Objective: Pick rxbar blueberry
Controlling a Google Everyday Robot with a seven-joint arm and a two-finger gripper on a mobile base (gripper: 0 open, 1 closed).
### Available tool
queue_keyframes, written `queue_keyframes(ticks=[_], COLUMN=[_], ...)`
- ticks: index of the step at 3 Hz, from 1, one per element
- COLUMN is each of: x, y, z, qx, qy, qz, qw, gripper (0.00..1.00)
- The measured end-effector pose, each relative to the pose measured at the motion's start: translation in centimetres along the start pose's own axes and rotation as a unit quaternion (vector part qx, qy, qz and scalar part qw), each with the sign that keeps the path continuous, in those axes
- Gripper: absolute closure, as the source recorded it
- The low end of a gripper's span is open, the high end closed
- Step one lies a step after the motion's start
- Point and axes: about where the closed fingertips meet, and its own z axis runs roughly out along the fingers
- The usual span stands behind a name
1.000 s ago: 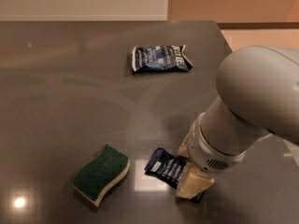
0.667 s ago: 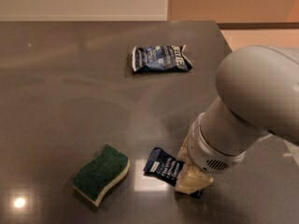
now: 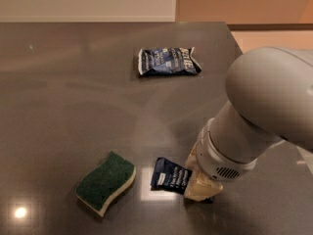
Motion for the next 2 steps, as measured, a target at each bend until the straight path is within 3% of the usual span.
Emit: queue_keyframes(ticks=[2], x=[0.6], y=[-4.0], z=[-4.9], qx=[-0.022], qy=[-0.006], qz=[-0.008], qw=[0.9997], gripper=[1.00])
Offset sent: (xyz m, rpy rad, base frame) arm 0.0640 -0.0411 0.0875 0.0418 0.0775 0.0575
